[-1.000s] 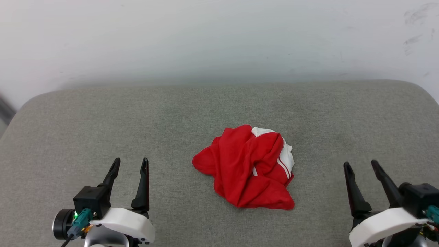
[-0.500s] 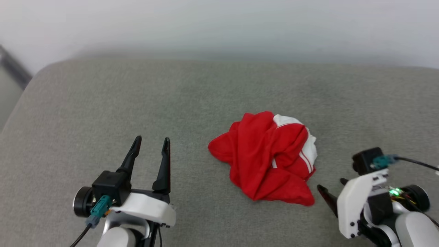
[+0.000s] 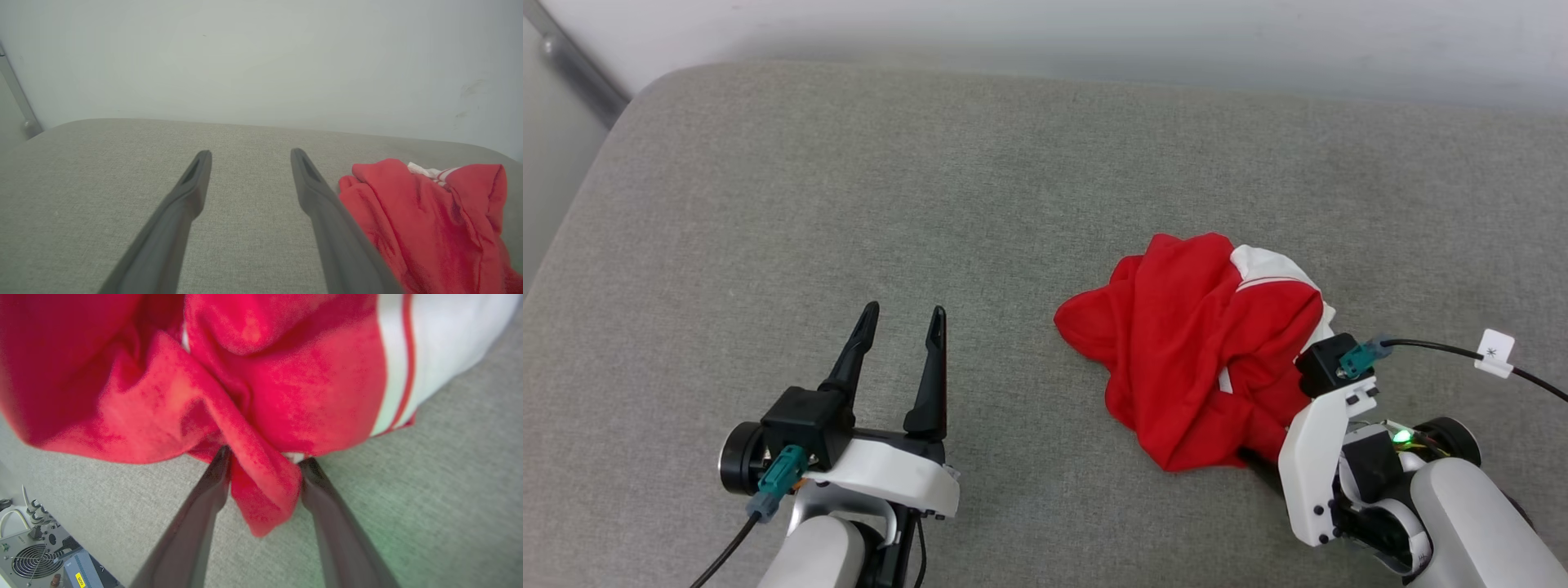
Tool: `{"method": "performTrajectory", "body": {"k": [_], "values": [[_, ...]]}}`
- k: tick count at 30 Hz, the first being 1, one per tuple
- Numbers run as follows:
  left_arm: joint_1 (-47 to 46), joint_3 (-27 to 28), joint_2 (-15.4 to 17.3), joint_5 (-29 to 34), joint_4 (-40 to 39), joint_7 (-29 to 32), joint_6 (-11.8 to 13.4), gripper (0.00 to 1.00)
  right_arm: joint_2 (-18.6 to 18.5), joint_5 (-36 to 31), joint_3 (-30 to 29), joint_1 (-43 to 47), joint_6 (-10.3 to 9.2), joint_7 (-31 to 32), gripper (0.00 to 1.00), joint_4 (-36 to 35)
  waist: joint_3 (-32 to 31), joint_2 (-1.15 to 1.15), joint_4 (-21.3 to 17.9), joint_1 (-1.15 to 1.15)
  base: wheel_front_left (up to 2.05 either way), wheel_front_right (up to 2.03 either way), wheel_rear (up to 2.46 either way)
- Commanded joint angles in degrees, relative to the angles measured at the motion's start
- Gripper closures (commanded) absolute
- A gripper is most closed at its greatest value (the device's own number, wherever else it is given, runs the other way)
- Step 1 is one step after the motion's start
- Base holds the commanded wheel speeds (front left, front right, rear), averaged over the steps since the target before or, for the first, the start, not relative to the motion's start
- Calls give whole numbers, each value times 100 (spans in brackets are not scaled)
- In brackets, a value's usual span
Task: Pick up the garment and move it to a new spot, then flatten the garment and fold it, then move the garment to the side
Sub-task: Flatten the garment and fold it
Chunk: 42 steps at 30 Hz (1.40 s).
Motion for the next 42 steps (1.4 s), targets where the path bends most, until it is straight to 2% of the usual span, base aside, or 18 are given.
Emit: {"method": "performTrajectory", "body": {"k": [1, 7, 12, 15, 18, 21, 25, 27, 30, 35, 39, 42], "values": [[-74, 24, 10, -4, 25, -41, 12, 0, 19, 50, 131, 215, -4, 71, 100, 260, -22, 0, -36, -1, 0, 0, 0], [113, 107, 47, -46, 103, -80, 70, 0, -71, -3, -550, 221, -5, -434, 100, -638, -239, 0, -278, -1, 0, 0, 0], [259, 135, 110, -85, 73, -49, 128, 0, 50, -422, -1879, 772, -4, -472, 100, -1610, -453, 0, -507, -1, 0, 0, 0], [349, 160, 158, -105, 43, -19, 150, 0, 360, -634, -2705, 1275, -3, -286, 100, -1969, -545, 0, -627, -1, 0, 0, 0], [406, 144, 176, -133, 18, 19, 161, 0, 812, -673, -3322, 1845, -3, -30, 100, -1934, -604, 0, -682, -1, 0, 0, 0], [424, 134, 197, -149, 13, 49, 146, 0, 1050, -637, -3772, 2325, -4, 120, 100, -1421, -639, 0, -690, -1, 0, 0, 0], [506, 140, 217, -174, 14, 82, 196, 0, 1191, -596, -3908, 2584, -5, 78, 100, -776, -705, 0, -718, -1, 0, 0, 0], [546, 153, 244, -189, 3, 114, 217, 0, 1241, -574, -3789, 2626, -6, -176, 0, -420, -743, 0, -742, -1, 0, 0, 0], [658, 176, 270, -208, -27, 150, 259, 0, 1266, -454, -3577, 2486, -4, -879, 0, -318, -827, 0, -797, -1, 0, 0, 0], [817, 188, 324, -247, -76, 213, 309, 0, 1189, -469, -3317, 2325, -3, -2107, 0, -757, -987, 0, -841, -1, 0, 0, 0], [873, 170, 337, -275, -133, 248, 341, 0, 1032, -532, -3132, 2176, -3, -2657, 0, -1207, -1073, 0, -837, -1, 0, 0, 0], [901, 160, 348, -286, -170, 257, 350, 0, 924, -591, -2995, 2033, -3, -2679, 0, -1581, -1109, 0, -823, -1, 0, 0, 0]]}}
